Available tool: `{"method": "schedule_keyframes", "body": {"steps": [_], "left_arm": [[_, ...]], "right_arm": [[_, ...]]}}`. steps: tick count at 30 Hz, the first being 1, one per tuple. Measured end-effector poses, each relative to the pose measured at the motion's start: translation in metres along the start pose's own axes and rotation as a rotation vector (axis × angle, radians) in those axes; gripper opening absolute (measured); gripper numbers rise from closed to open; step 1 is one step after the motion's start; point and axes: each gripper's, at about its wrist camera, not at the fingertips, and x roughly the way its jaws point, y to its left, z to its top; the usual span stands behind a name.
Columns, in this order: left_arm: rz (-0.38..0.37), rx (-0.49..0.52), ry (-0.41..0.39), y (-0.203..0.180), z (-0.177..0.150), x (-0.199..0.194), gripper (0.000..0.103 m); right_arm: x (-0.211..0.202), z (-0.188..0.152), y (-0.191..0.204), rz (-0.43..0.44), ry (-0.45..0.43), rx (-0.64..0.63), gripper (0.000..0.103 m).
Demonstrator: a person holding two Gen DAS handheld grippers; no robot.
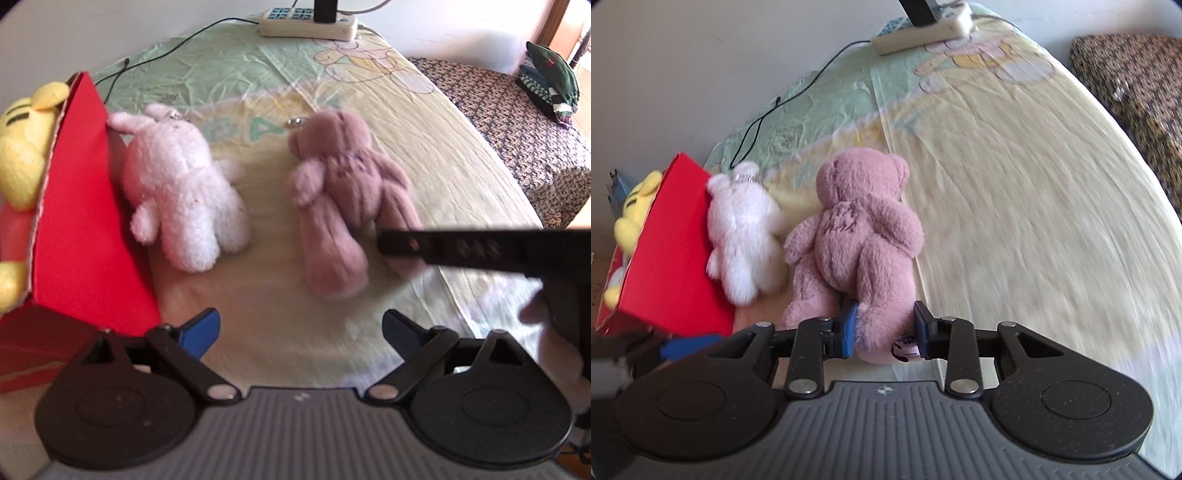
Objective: Organize objects
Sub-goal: 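Lift the pink teddy bear off the bed with the right gripper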
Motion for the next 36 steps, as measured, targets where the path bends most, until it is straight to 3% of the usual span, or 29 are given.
{"method": "schedule_keyframes", "body": {"steps": [8, 13, 23, 29, 36], "left_arm": [[-0.047, 0.010, -0.005, -0.003, 0.002, 0.001, 0.095], [-0.053, 0.010, -0.023, -0.008, 0.016, 0.006, 0.095], [-0.094, 0.024, 0.011, -0.023, 0.031, 0.029, 0.093], [-0.093, 0.009, 0.016, -0.019, 0.033, 0.037, 0.098], [-0.103, 0.002, 0.014, -0.021, 0.034, 0.037, 0.098]], "right_arm": [[-0.020, -0.018, -0.015, 0.019, 0.029, 0.035, 0.039], [-0.031, -0.004, -0.029, 0.075, -0.037, 0.132, 0.039], [-0.001, 0.017, -0.030, 0.112, -0.050, 0.190, 0.041], [0.007, 0.017, -0.038, 0.142, -0.045, 0.251, 0.047], [0.007, 0.017, -0.035, 0.155, -0.048, 0.222, 0.047]]}}
